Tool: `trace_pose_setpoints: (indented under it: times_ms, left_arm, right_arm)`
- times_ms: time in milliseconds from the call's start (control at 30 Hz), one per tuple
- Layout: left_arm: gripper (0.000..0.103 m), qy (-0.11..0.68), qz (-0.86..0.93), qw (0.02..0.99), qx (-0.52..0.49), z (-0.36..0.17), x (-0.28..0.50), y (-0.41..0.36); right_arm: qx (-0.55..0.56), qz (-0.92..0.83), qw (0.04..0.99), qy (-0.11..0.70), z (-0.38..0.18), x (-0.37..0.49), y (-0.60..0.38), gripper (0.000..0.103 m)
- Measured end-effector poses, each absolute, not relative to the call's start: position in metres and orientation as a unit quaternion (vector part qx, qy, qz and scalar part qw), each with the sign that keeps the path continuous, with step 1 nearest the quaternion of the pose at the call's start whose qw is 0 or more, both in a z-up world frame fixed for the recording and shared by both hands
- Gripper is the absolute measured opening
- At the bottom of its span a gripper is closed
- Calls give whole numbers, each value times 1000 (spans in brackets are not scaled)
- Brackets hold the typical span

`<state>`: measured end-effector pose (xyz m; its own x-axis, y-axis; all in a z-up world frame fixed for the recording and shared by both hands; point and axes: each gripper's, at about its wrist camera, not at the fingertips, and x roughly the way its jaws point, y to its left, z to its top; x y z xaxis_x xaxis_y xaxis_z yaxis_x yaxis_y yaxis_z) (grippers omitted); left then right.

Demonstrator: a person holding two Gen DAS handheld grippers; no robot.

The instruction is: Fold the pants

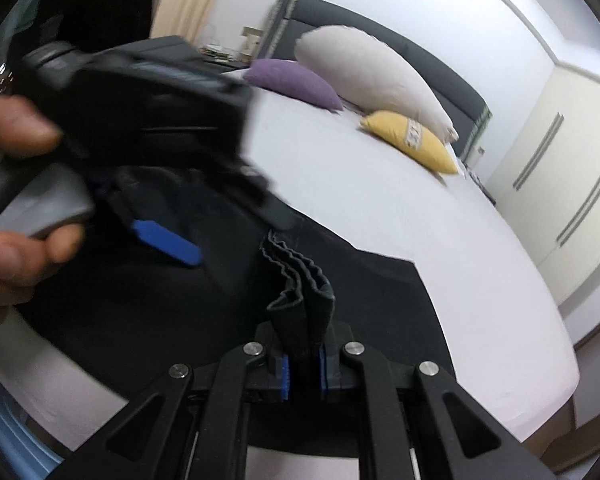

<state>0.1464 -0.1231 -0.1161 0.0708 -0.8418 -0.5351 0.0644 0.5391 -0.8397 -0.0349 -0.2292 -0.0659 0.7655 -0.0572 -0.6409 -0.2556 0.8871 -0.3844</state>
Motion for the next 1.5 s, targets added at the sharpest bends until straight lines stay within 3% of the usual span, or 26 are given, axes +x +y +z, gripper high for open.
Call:
trace_pose_setpoints:
  times_ms: [200, 233, 300, 367, 500, 767, 1233, 1433, 1500]
  left_arm:
    - [92, 586, -343, 643, -355, -122, 156, -104]
    - [86, 587, -343, 644, -350, -122, 157, -104]
    - [66, 596, -341, 649, -328, -123, 159, -104]
    - [27, 607, -342, 644, -316, -125, 163, -102]
    - [12, 601, -344, 661, -290, -117, 168, -88]
    - [9, 588, -342, 696, -228, -93, 173, -49]
    - [10, 593, -297, 722, -198, -116, 170, -21]
    - [14, 593, -286, 729, -186, -121, 166, -22]
    - [14, 589, -270, 743, -168, -116, 158, -39]
  right_arm:
    - [-238, 70, 909, 336, -64, -41, -207, 11]
    - [-239, 72, 909, 334, -63, -42, -203, 11]
    - [-244, 79, 909, 328, -61, -45, -193, 11]
    - [-251, 88, 908, 322, -59, -47, -185, 11]
    - [-257, 104, 906, 321, -59, -50, -166, 11]
    - [-279, 135, 896, 319, -61, -51, -127, 11]
    - [-285, 162, 866, 377, -96, -30, -114, 12]
    - [-253, 167, 863, 403, -101, -26, -118, 17]
    - [-210, 179, 864, 422, -96, -28, -125, 29]
